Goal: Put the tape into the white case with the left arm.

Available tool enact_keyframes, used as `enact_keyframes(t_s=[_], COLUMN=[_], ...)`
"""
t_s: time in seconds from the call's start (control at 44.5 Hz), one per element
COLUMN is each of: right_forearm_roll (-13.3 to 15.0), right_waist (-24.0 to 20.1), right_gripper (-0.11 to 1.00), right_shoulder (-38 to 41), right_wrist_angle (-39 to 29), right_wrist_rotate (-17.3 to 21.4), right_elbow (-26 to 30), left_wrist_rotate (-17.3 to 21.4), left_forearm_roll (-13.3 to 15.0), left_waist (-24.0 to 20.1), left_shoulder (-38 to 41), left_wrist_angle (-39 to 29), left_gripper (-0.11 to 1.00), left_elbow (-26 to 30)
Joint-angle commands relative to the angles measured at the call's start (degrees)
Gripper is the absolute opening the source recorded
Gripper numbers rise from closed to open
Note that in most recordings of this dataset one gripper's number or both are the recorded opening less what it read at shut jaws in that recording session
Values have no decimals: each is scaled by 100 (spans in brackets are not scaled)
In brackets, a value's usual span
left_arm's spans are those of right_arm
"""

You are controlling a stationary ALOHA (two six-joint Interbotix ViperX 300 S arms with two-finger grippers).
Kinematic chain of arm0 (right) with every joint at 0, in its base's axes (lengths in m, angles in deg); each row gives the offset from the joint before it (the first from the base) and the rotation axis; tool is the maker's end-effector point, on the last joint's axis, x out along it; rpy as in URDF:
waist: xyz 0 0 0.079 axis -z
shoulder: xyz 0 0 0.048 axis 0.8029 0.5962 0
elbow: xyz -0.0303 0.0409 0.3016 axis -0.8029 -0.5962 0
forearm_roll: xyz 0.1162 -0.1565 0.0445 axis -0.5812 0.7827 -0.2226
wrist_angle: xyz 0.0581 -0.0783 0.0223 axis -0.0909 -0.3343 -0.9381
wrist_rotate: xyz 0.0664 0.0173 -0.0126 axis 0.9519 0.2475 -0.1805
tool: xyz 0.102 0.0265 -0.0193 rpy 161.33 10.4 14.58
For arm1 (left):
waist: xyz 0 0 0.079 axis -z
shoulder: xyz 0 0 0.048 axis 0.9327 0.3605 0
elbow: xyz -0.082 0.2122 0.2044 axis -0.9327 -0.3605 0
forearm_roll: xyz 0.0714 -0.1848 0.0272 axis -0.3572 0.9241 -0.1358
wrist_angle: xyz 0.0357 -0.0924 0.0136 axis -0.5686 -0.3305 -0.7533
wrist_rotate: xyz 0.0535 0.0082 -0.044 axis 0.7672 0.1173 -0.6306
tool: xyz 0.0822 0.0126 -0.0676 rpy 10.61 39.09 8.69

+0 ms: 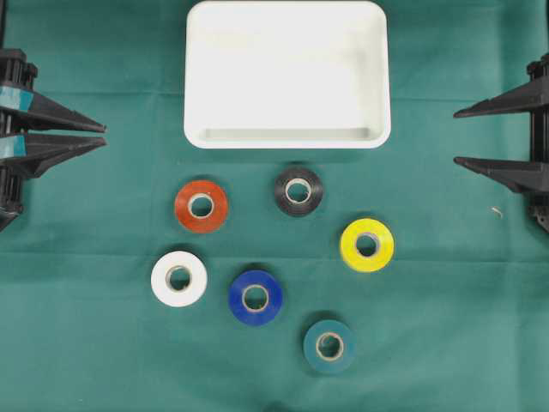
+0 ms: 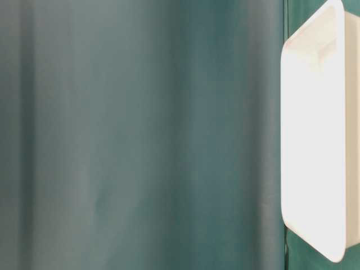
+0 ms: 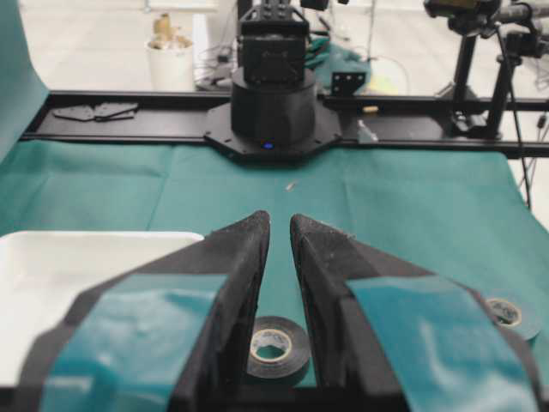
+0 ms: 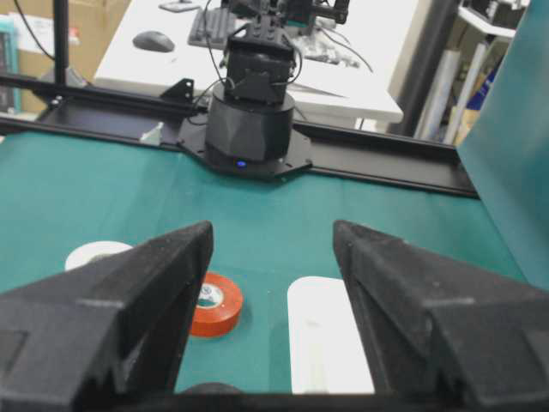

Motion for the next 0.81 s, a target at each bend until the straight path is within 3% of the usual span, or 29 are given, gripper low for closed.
enact_keyframes(t_s=[0.0,0.045,0.157,0.269,0.719,0.786], right_forearm_roll=[-18,-9,-9,-9,0,0], right_waist=[18,18,18,26,18,18], right_gripper=[24,23,2,-8,-9,-9], right_shoulder=[53,53,44,44,-202,-299], right_wrist_angle=[44,44,79,97,97,105], right_wrist_rotate=[35,35,35,35,35,35], right_elbow=[53,9,-88,-158,-475,-536], left_wrist_rotate=[-26,-35,-35,-35,-35,-26], left_forearm_roll=[141,141,141,141,141,141], left_waist=[18,18,35,62,132,149], left_shoulder=[141,193,334,483,475,457], left_wrist_angle=[35,35,53,53,18,18], left_gripper=[24,22,3,1,2,10], left_elbow=[105,105,132,176,141,141])
